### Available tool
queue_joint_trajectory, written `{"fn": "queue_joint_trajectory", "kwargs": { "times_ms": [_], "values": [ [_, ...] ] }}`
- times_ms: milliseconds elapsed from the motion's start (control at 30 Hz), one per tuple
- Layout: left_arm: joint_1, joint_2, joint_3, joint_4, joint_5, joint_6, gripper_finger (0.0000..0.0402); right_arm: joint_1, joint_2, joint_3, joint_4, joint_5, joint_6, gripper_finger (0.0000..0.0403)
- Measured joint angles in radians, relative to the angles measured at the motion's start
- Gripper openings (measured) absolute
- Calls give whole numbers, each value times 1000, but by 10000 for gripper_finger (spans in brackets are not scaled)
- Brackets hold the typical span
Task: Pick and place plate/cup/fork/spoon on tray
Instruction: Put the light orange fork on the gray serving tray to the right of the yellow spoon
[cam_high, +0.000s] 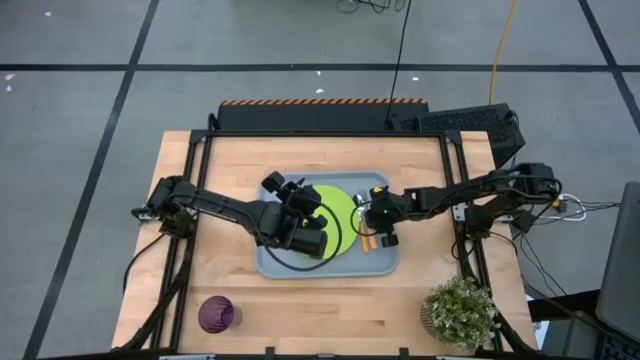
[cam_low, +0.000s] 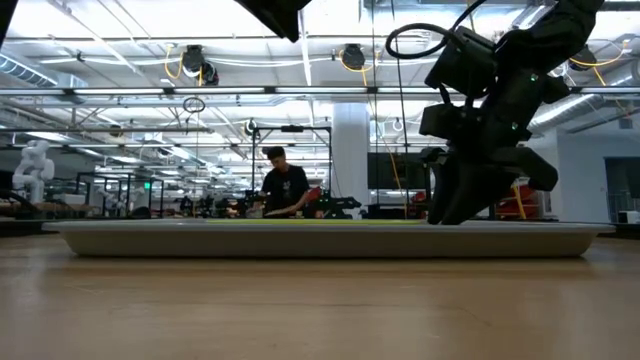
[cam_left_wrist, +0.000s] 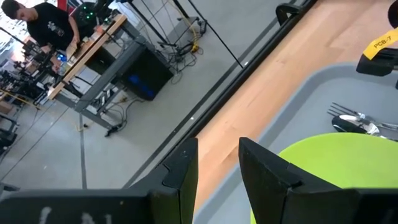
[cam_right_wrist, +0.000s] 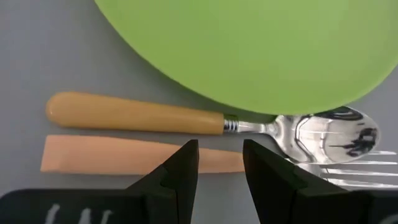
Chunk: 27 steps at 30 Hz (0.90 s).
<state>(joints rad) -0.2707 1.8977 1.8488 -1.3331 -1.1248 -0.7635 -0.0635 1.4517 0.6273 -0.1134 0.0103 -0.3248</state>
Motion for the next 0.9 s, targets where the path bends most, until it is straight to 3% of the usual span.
{"fn": "queue_joint_trajectory", "kwargs": {
  "times_ms": [900],
  "values": [
    [0, 0, 0, -1, 0, 3, 120, 34, 0, -2, -176, 44, 477, 121]
  ]
}}
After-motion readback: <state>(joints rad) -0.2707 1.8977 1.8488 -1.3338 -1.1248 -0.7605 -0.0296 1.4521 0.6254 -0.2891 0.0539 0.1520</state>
